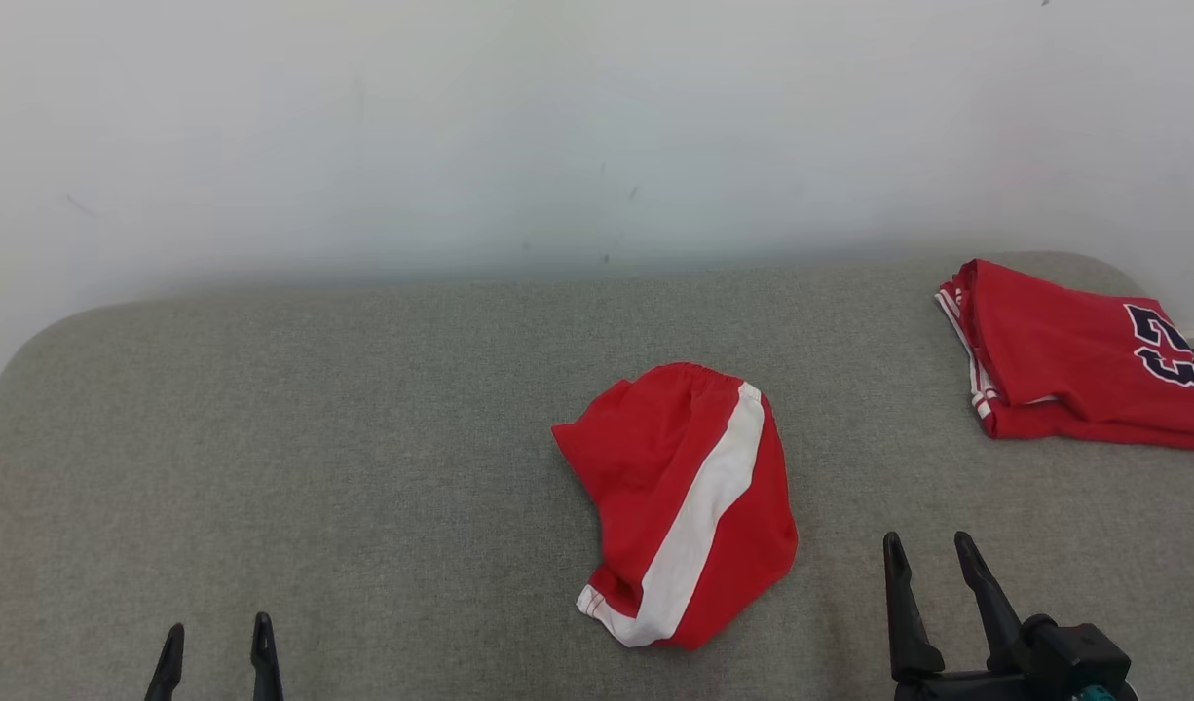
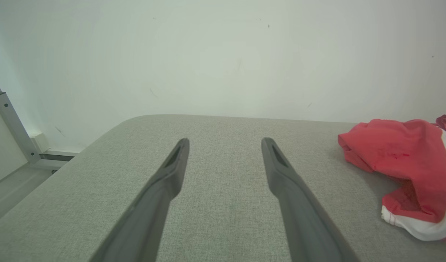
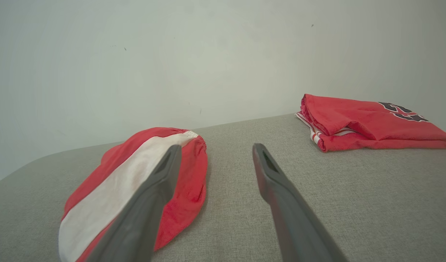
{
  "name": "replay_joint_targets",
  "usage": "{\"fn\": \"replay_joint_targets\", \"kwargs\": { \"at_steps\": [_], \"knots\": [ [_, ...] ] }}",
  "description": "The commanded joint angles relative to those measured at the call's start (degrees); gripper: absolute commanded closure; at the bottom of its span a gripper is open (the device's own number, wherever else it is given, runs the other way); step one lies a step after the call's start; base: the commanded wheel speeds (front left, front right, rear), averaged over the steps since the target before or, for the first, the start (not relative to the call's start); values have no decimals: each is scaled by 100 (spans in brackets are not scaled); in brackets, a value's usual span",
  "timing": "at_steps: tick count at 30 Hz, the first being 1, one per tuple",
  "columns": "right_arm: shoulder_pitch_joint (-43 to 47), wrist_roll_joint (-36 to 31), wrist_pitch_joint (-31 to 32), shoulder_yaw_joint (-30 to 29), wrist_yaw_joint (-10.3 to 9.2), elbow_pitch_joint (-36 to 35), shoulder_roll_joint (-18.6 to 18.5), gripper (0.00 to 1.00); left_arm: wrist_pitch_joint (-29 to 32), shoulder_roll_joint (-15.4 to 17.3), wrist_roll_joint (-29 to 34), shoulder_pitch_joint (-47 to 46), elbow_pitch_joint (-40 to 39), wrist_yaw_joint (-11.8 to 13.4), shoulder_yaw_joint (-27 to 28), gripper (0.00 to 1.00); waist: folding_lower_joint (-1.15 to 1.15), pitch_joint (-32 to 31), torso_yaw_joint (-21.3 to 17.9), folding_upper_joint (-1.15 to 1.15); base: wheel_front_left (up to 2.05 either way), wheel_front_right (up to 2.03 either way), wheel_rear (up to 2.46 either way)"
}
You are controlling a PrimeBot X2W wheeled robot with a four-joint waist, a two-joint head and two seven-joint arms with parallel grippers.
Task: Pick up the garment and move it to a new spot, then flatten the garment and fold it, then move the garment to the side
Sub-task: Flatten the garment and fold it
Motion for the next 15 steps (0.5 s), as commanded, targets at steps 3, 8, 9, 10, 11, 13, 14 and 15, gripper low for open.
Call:
{"fn": "replay_joint_targets", "kwargs": {
  "at_steps": [3, 8, 9, 10, 11, 13, 14, 15],
  "knots": [
    [56, -25, -25, 35, -15, 5, -15, 0, -18, -40, 124, 62, -22, -57, 74, 0, 0, -5, -24, 0, 0, 0, 0],
    [73, -27, -25, 42, -15, 16, -13, 0, -18, -73, 163, 59, 28, -123, 131, 0, 0, -10, -47, 0, 0, 0, 0],
    [72, -26, -25, 50, -15, 16, -13, 0, -18, -82, 177, 58, 32, -136, 140, 0, 0, -7, -55, 0, 0, 0, 0],
    [69, -24, -25, 54, -15, 16, -13, 0, -18, -90, 189, 55, 38, -136, 147, 0, 0, -6, -61, 0, 0, 0, 0],
    [67, -21, -25, 54, -15, 17, -13, 0, -18, -99, 199, 54, 49, -138, 153, 0, 0, -4, -68, 0, 0, 0, 0],
    [62, -18, -25, 60, -15, 17, -12, 0, -18, -107, 206, 49, 56, -159, 169, 0, 0, 0, -79, 0, 0, 0, 0],
    [63, -20, -25, 61, -15, 20, -12, 0, -19, -113, 211, 47, 65, -169, 180, 0, 0, 1, -83, 0, 0, 0, 0],
    [65, -20, -25, 63, -15, 19, -14, 0, -19, -121, 215, 43, 68, -179, 190, 0, 0, 3, -87, 0, 0, 0, 0]
  ]
}}
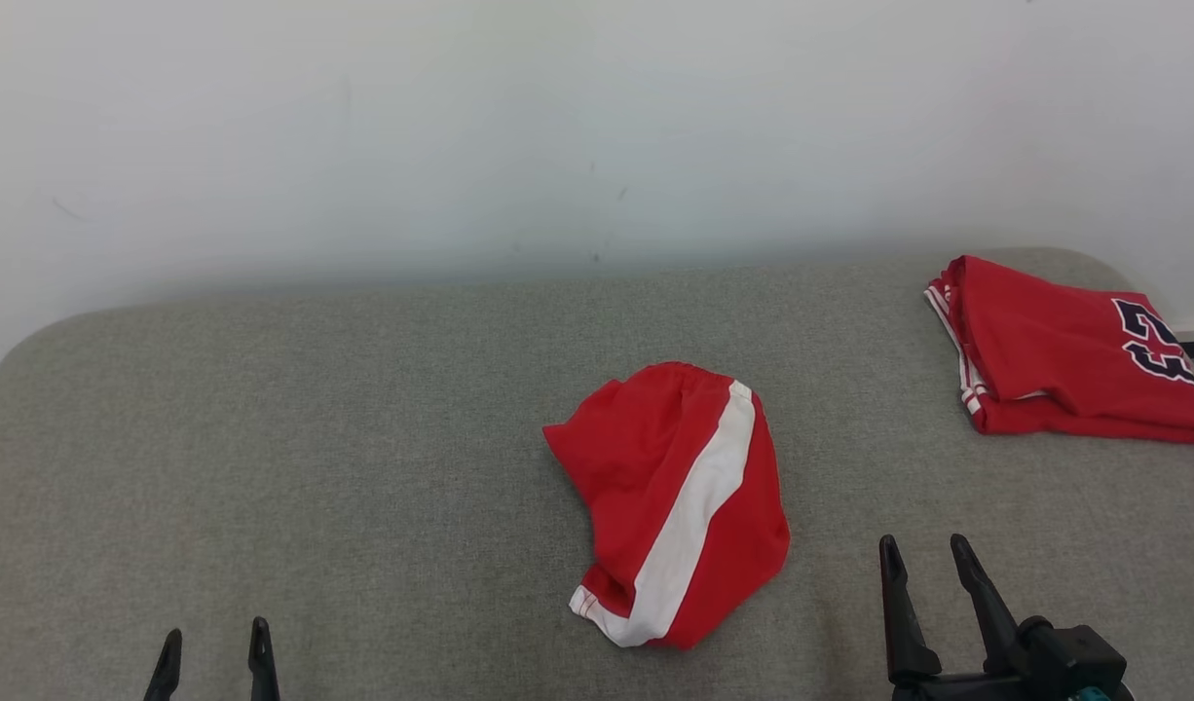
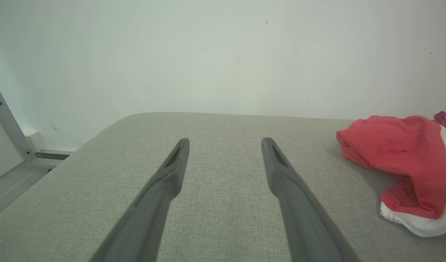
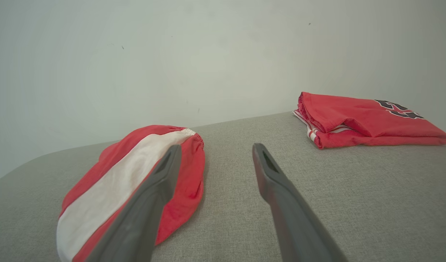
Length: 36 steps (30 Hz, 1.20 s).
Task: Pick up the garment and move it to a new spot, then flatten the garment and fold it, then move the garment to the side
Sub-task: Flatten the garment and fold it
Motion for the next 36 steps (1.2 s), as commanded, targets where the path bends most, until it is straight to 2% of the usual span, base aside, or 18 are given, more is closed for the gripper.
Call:
{"fn": "replay_joint_targets", "kwargs": {
  "at_steps": [1, 36],
  "knots": [
    [53, -13, -25, 13, -15, -2, -21, 0, -19, -25, 72, 35, 11, -30, 26, 0, 0, 2, -6, 0, 0, 0, 0],
    [81, -29, -25, 19, -15, 6, -56, 0, -19, -112, 125, 38, 50, -135, 159, 0, 0, 15, -78, 0, 0, 0, 0]
  ]
}}
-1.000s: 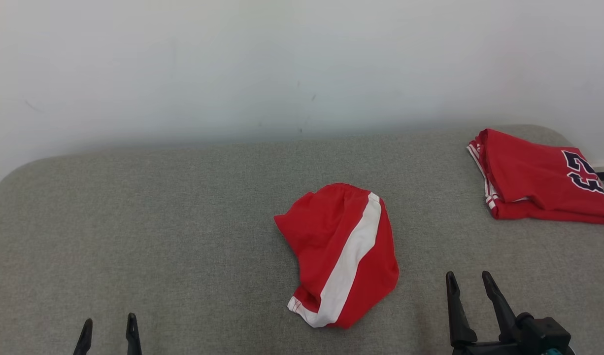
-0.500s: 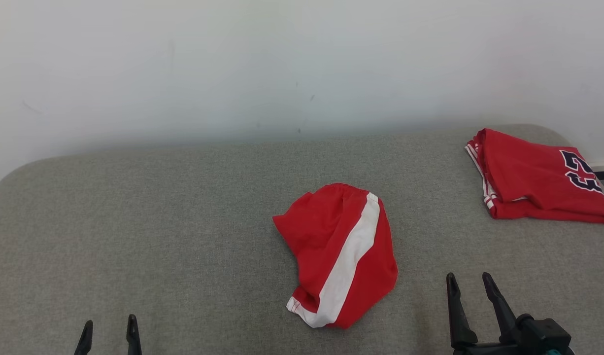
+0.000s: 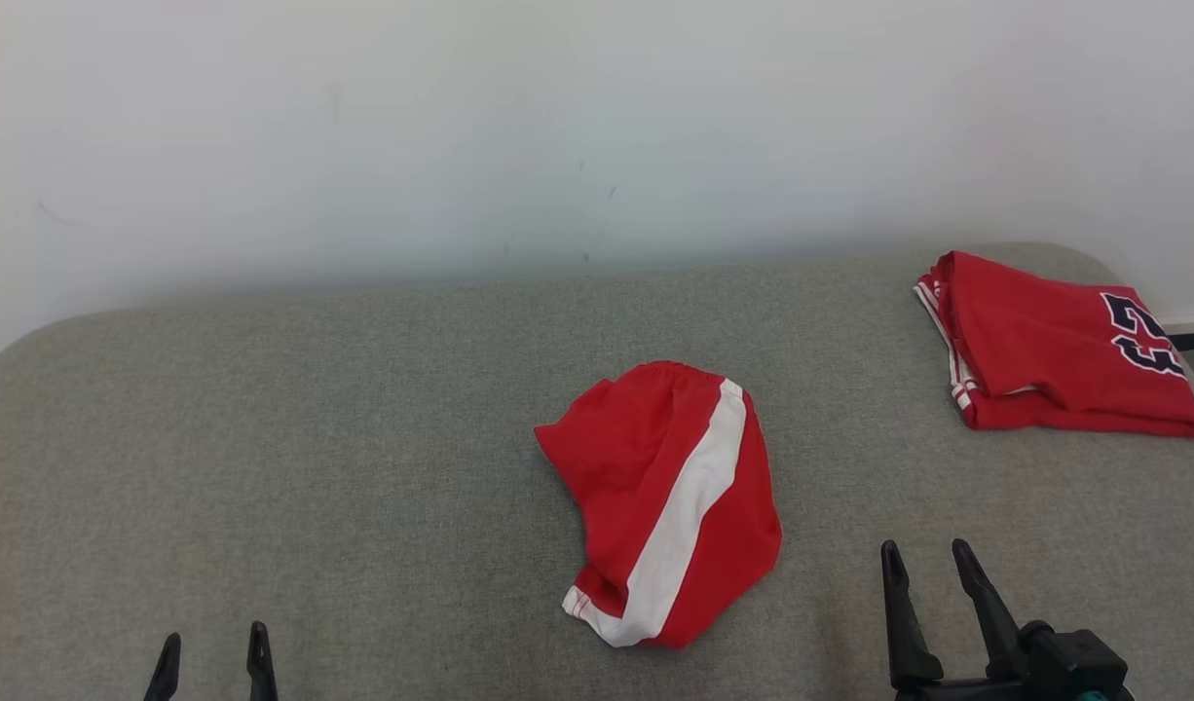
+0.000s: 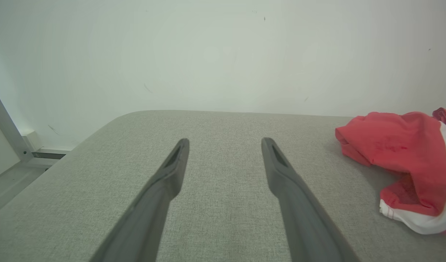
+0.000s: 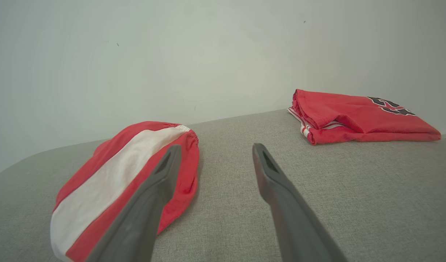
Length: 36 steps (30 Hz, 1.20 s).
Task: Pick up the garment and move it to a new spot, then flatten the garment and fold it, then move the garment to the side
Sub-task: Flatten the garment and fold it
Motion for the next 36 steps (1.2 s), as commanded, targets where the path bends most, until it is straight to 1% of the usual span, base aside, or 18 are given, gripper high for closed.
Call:
{"fn": "replay_joint_targets", "kwargs": {
  "at_steps": [1, 17, 21, 25, 28, 36],
  "knots": [
    [39, -31, -25, 13, -15, -5, -18, 0, -19, -16, 15, 42, 1, -36, 12, 0, 0, 2, -5, 0, 0, 0, 0],
    [64, -26, -26, -17, -15, -20, -17, 0, -19, -22, 37, 13, 25, -32, 40, 0, 0, 12, -31, 0, 0, 0, 0],
    [37, -25, -26, -3, -15, -24, -16, 0, -19, -23, 14, -149, 24, -30, -33, 0, 0, 51, -40, 0, 0, 0, 0],
    [-44, -23, -26, 49, -15, -28, -19, 0, -19, -23, -1, -477, 161, -54, -291, 0, 0, 158, -72, 0, 0, 0, 0],
    [-93, 4, -26, 73, -15, -11, -46, 0, -18, -25, 43, -792, 315, -77, -632, 0, 0, 242, -146, 0, 0, 0, 0],
    [-277, 50, -26, 89, -15, 2, -19, 0, -18, 54, -151, -1562, 1065, -83, -1390, 0, 0, 588, -522, 0, 0, 0, 0]
  ]
}}
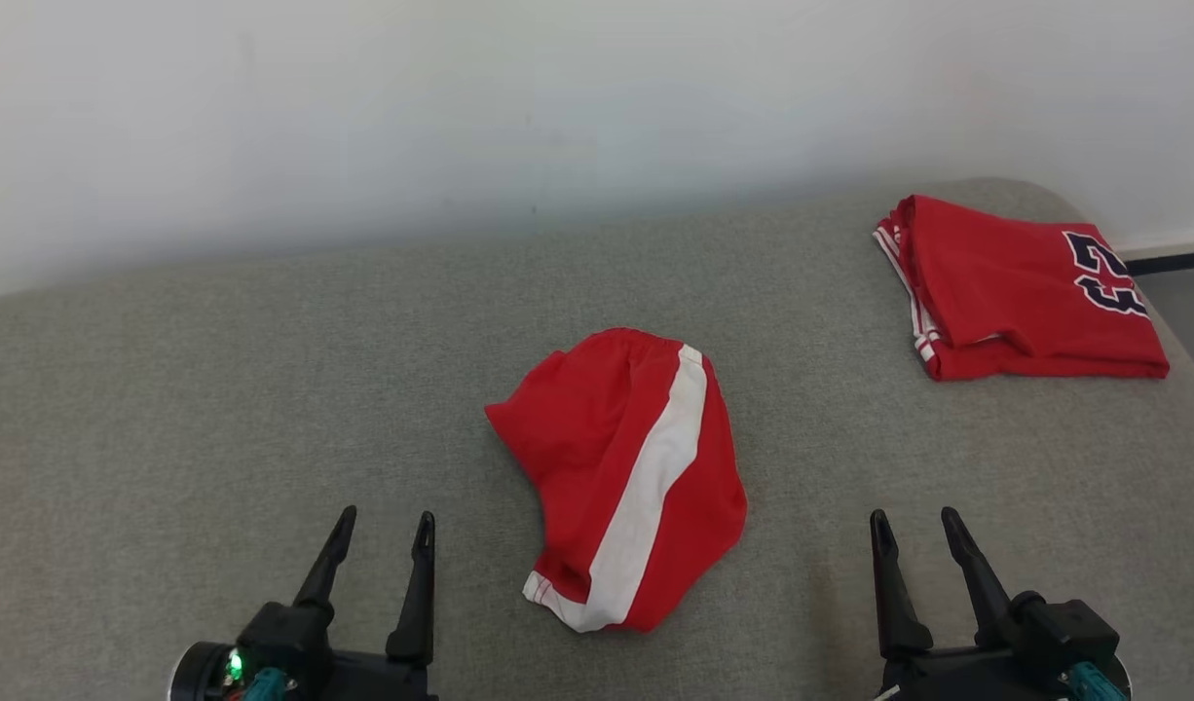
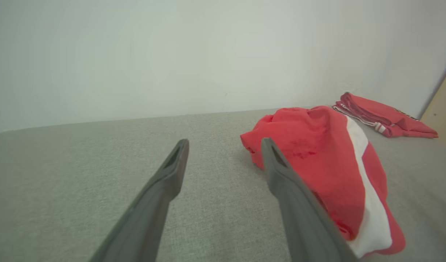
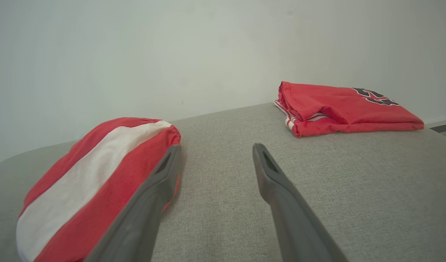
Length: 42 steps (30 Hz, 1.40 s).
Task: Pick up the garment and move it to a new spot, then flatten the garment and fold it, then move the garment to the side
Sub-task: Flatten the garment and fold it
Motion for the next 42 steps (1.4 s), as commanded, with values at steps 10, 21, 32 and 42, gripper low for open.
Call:
{"fn": "replay_joint_targets", "kwargs": {
  "at_steps": [10, 21, 32, 42],
  "knots": [
    [-216, 27, -26, -59, -15, -54, 51, 0, -17, 100, -261, -515, 956, 0, -732, 0, 0, 556, -513, 0, 0, 0, 0],
    [-327, 48, -26, -72, -16, -11, 89, 0, -17, 102, -379, -773, 2073, -1, -1336, 0, 0, 672, -772, 0, 0, 0, 0],
    [-117, -20, -26, -247, -16, -55, 92, 0, -18, 25, -552, -765, 1754, 89, -1075, 100, 0, 350, -467, 0, 0, 0, 0],
    [101, 4, -26, -182, -16, -20, 81, 0, -17, 226, -568, -97, 529, 259, -307, 100, 0, -114, 295, 0, 0, 0, 0]
  ]
}}
